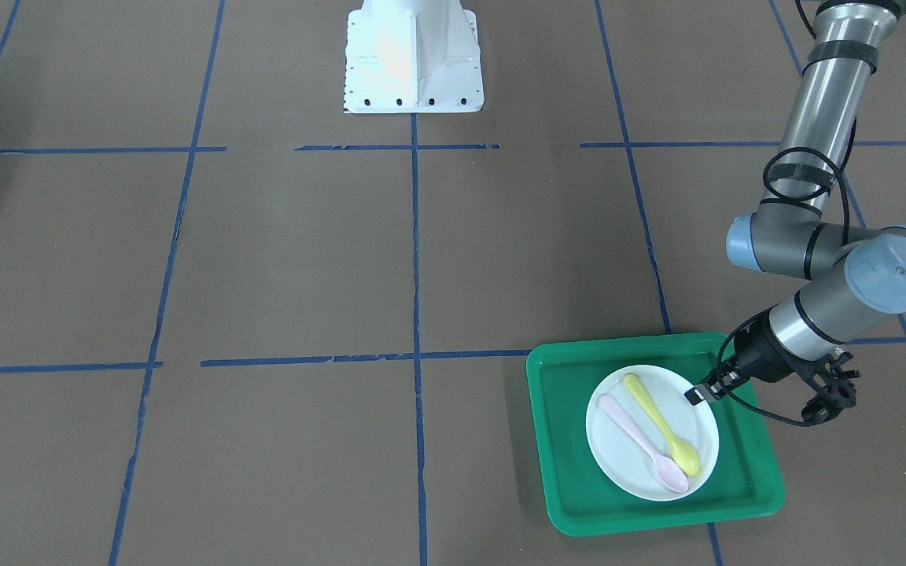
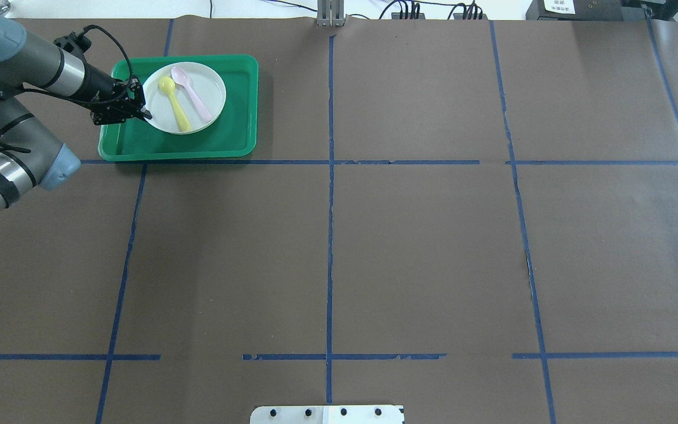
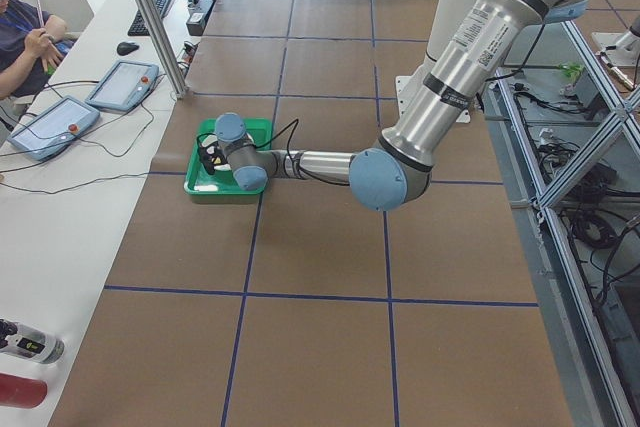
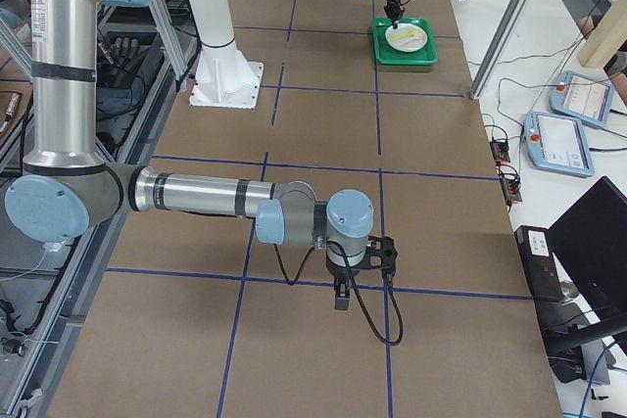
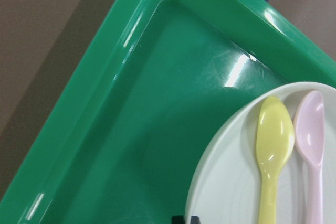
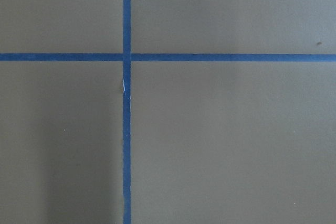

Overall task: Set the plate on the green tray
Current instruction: 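Lower the plate onto the green tray with the left gripper, then open the left gripper and withdraw it away from the tray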

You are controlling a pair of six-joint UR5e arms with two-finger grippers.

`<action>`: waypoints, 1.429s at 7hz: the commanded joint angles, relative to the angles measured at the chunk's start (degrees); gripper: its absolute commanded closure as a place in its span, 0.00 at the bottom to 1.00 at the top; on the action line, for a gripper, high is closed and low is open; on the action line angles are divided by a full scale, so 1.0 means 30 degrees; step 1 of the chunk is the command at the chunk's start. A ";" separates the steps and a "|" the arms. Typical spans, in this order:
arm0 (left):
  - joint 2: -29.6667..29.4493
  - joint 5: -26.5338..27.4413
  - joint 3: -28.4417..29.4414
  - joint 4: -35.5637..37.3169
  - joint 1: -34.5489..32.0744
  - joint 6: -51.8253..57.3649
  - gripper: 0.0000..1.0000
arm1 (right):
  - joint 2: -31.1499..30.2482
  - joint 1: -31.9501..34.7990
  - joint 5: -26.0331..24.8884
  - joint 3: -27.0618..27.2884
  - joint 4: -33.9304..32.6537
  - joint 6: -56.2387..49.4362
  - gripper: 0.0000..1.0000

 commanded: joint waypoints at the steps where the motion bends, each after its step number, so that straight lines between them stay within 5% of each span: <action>1: 0.0081 0.0100 -0.0018 -0.0289 -0.0008 0.0034 0.00 | 0.0000 0.0000 0.0000 0.0000 0.0000 0.0013 0.00; 4: 0.1273 -0.1385 -0.2931 0.0582 -0.0708 0.1343 0.00 | 0.0000 0.0000 0.0000 0.0000 0.0000 0.0013 0.00; 6: 0.2535 -0.2244 -0.7287 0.5047 -0.1907 0.5139 0.00 | 0.0000 0.0000 0.0000 0.0000 0.0000 0.0013 0.00; 9: 0.3330 -0.1574 -1.2193 1.1497 -0.3313 1.2518 0.00 | 0.0000 0.0000 0.0000 0.0000 0.0029 0.0013 0.00; 10: 0.4001 0.0808 -1.4004 1.3316 -0.3609 1.5270 0.00 | 0.0000 0.0000 0.0000 0.0000 0.0000 0.0013 0.00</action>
